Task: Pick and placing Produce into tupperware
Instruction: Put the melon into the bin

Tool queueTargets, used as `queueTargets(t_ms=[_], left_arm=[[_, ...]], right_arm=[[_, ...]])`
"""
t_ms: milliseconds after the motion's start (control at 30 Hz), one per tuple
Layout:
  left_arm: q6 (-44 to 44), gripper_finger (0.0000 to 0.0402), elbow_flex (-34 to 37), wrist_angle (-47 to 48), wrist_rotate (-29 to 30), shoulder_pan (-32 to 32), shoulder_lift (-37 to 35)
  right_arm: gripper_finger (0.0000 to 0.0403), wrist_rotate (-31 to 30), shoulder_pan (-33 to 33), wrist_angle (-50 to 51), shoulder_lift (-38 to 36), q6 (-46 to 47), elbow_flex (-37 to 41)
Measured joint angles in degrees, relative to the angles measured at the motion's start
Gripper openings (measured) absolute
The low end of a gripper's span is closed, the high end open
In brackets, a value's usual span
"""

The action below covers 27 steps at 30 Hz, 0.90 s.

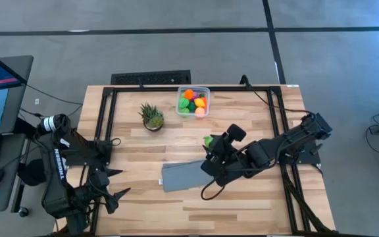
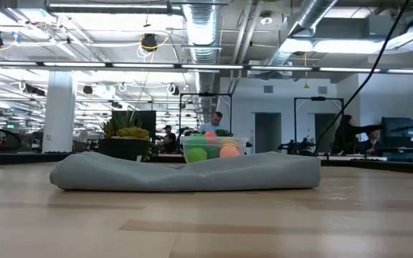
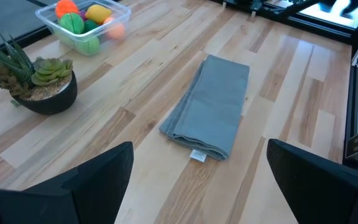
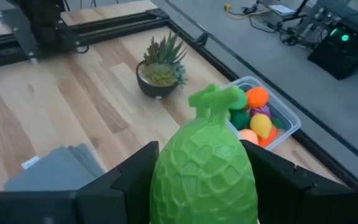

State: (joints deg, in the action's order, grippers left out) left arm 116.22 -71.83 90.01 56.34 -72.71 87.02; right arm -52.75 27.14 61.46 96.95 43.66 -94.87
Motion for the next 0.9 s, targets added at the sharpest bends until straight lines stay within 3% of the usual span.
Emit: queueTargets(t_ms=[900], left_arm=[[0.0, 0.0360, 0.0, 0.0, 0.3, 0.0, 0.0]], right_arm=[[0.0235, -9.0, 4.2, 2.5, 0.1, 7.5, 0.0]])
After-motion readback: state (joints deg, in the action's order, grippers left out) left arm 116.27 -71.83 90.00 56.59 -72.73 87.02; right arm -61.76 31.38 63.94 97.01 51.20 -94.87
